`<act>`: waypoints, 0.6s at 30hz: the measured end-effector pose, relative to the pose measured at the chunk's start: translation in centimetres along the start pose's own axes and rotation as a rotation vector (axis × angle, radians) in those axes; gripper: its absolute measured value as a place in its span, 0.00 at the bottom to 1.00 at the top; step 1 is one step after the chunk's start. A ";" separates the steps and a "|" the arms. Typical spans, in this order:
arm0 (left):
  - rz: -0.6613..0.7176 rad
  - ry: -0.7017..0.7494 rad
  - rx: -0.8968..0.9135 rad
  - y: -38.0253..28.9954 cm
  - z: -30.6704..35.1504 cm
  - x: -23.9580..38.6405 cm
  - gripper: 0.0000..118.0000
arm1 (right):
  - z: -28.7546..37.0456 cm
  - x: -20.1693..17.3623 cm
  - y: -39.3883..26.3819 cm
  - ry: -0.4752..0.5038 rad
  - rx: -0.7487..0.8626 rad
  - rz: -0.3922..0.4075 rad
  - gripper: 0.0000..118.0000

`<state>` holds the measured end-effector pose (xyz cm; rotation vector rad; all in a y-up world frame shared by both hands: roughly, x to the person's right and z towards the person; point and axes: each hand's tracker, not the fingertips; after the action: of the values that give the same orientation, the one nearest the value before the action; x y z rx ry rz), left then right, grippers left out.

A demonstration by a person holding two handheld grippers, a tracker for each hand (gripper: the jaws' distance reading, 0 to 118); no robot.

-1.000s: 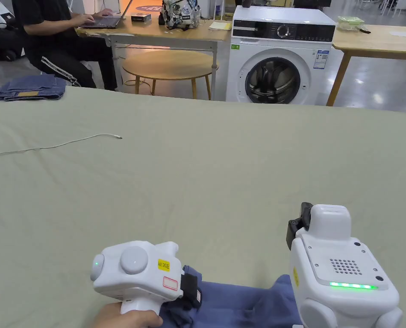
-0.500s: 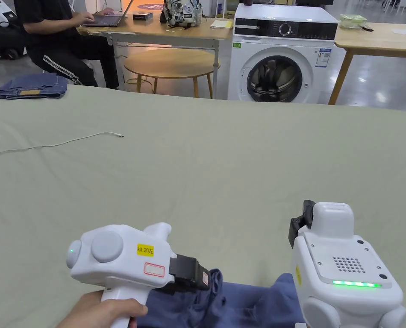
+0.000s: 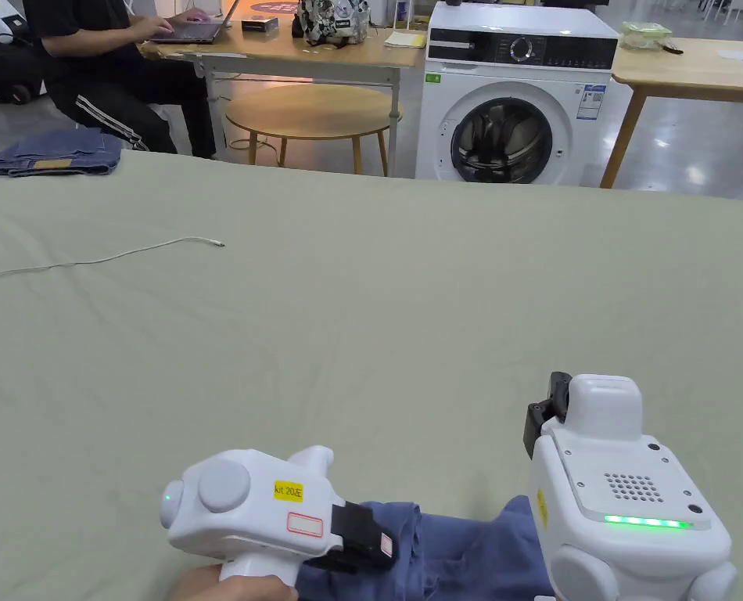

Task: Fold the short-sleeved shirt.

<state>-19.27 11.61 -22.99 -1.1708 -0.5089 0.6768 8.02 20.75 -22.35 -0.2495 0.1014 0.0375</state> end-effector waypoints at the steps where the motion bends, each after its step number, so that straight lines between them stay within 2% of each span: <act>1: -0.005 0.005 -0.001 -0.2 -0.7 0.0 0.03 | 0.0 0.0 0.0 0.000 -0.006 0.000 0.00; 9: -0.006 0.033 -0.014 -1.4 -4.7 -0.5 0.00 | 0.3 0.1 0.1 0.000 -0.001 0.018 0.00; 14: -0.071 0.082 -0.019 -1.2 -3.8 1.1 0.00 | 0.2 0.3 0.1 -0.006 -0.003 0.026 0.00; 18: -0.105 0.032 0.024 -0.7 -0.7 2.4 0.00 | 0.1 0.4 0.2 -0.007 -0.004 0.021 0.00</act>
<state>-17.01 12.70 -22.51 -1.1223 -0.5303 0.5717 8.41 20.98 -22.30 -0.2520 0.0970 0.0592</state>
